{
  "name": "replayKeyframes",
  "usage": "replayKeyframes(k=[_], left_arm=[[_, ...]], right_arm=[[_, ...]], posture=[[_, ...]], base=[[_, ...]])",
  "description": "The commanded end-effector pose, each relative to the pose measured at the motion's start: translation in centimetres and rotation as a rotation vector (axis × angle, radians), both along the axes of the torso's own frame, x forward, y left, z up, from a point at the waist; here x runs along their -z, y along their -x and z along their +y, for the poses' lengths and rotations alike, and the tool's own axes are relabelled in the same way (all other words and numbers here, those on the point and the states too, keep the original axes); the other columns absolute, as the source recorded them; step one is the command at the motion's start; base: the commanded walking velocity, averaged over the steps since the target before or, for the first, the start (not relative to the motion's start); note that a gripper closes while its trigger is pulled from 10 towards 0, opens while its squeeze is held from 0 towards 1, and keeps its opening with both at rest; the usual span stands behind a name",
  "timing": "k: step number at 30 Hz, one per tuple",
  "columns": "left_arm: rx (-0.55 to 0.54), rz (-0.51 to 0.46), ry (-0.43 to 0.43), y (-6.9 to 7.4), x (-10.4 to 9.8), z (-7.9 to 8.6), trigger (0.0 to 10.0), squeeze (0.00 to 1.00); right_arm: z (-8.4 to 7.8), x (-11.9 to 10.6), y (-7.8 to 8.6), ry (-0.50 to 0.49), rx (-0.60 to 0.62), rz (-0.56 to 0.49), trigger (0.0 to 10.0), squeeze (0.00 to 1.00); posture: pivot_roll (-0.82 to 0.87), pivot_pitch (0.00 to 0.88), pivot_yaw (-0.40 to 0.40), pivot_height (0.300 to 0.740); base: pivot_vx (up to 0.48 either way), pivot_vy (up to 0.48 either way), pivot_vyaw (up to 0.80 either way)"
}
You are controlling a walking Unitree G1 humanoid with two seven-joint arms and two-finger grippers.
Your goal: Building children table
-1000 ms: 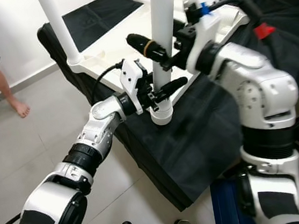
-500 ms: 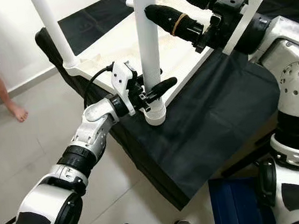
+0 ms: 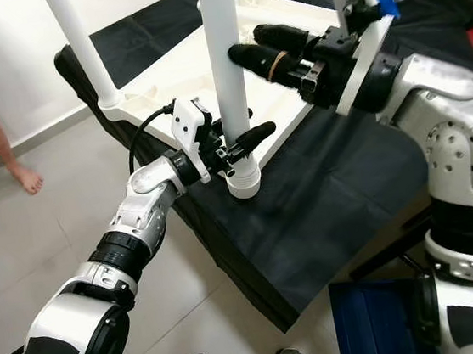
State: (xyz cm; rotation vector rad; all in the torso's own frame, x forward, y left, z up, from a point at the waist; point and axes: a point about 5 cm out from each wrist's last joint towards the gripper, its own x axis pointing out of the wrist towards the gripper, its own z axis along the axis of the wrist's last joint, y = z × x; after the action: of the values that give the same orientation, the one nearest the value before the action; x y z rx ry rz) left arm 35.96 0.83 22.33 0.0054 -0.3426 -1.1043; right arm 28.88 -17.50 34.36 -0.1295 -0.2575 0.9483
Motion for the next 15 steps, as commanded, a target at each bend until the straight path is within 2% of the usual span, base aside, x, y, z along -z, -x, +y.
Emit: replayKeyframes(k=[1,6,10,11,12,13,15], left_arm=[[0.005,0.045,-0.054,0.2,1.6,0.0,0.0,0.0],[0.004,0.042,-0.055,0.1,1.5,0.2,0.0,0.0],[0.004,0.04,-0.053,0.1,1.5,0.2,0.0,0.0],[0.005,0.039,-0.052,0.1,1.4,0.2,0.0,0.0],[0.005,0.039,-0.052,0.1,1.4,0.2,0.0,0.0],[0.005,0.039,-0.051,0.1,1.4,0.1,0.0,0.0],[0.007,0.039,-0.051,0.2,1.5,0.1,0.0,0.0]], right_arm=[[0.3,-0.1,0.3,0.013,-0.016,-0.02,10.0,1.0],[-0.4,-0.4,0.5,0.004,-0.027,-0.035,10.0,1.0],[0.6,0.1,0.5,0.045,-0.041,-0.018,10.0,1.0],[0.9,0.3,0.5,0.059,-0.046,-0.011,10.0,0.6],[0.9,0.3,0.5,0.059,-0.046,-0.011,10.0,0.6],[1.0,0.5,0.5,0.06,-0.05,-0.006,10.0,0.0],[1.1,0.6,0.5,0.061,-0.05,-0.008,10.0,0.0]], posture=[[-0.1,0.191,0.044,0.74],[-0.1,0.191,0.044,0.74],[-0.1,0.189,0.044,0.74],[-0.1,0.188,0.045,0.74],[-0.1,0.188,0.045,0.74],[-0.1,0.189,0.044,0.74],[-0.1,0.189,0.045,0.74]], base=[[0.0,0.0,0.0],[0.0,0.0,0.0],[0.0,0.0,0.0],[0.0,0.0,0.0],[0.0,0.0,0.0],[0.0,0.0,0.0],[0.0,0.0,0.0]])
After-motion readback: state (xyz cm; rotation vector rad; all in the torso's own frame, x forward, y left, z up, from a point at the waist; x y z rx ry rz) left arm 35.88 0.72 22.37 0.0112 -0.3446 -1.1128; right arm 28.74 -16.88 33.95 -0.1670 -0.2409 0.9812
